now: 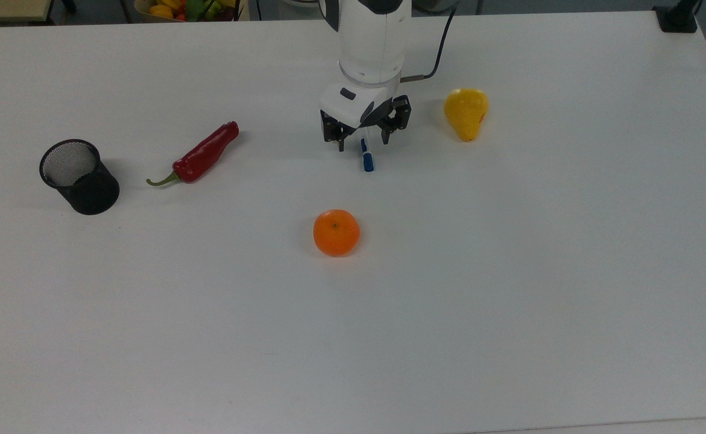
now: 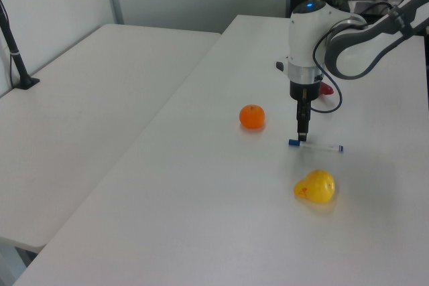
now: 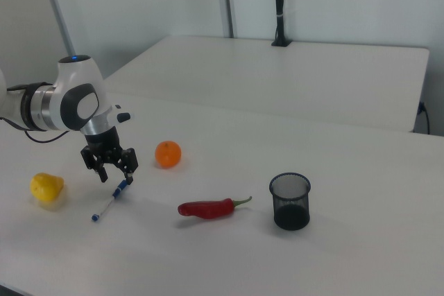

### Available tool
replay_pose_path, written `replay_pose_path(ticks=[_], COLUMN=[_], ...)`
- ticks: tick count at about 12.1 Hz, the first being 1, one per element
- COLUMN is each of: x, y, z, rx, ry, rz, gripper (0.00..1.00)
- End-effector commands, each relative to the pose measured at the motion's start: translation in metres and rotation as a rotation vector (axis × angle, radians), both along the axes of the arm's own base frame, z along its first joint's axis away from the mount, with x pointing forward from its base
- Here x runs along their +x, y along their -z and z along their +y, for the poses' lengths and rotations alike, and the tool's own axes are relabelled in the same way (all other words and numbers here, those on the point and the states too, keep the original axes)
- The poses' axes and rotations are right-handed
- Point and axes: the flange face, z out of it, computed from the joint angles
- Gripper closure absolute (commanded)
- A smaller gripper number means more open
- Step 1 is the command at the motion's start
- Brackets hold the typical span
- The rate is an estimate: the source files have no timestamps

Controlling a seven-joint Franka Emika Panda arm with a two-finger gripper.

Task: Place marker
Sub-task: 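Close the gripper on the white marker's body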

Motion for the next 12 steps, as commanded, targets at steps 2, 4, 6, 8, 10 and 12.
replay_pose_path(ticks=[2, 4, 6, 8, 10, 12], x=[-0.004, -0.004, -0.004, -0.005, -0.006, -0.005], y=[0.017, 0.022, 0.028, 0.03, 0.032, 0.037], z=[0.01, 0.012, 0.011, 0.011, 0.011, 0.011], rx=[-0.048, -0.058, -0.062, -0.063, -0.064, -0.066], ry=[0.01, -0.002, 0.0, -0.002, 0.0, 0.0], rz=[-0.007, -0.003, 0.006, 0.01, 0.014, 0.02], gripper=[0.25, 0.32, 0.35, 0.49, 0.56, 0.82])
